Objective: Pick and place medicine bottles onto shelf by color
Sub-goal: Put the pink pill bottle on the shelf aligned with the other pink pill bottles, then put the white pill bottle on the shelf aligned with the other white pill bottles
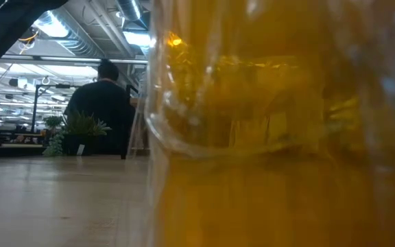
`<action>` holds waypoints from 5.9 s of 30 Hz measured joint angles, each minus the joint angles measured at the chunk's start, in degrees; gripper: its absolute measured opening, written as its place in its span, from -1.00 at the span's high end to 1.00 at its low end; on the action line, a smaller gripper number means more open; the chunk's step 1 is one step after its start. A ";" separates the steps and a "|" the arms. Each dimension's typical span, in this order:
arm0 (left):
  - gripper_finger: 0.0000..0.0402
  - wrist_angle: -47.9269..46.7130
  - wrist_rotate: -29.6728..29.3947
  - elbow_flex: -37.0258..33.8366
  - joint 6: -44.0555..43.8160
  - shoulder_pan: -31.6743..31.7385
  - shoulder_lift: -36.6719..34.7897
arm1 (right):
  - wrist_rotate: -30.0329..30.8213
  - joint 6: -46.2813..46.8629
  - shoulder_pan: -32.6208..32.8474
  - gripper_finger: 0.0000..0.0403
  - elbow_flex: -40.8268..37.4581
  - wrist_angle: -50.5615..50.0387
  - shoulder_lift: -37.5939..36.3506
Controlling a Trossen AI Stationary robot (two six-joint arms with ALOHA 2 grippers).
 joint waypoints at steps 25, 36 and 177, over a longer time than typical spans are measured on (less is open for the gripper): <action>0.12 1.01 0.15 0.03 -1.05 0.31 -0.07 | -0.01 0.00 0.00 -0.09 0.00 -0.02 0.00; 0.12 2.16 0.12 0.07 0.86 0.08 -0.07 | -0.01 -0.01 0.00 -0.09 0.00 -0.01 0.00; 0.13 -4.85 -48.05 -46.14 -100.00 -60.46 -31.71 | -25.54 -18.08 -13.92 -0.09 -0.02 0.99 27.80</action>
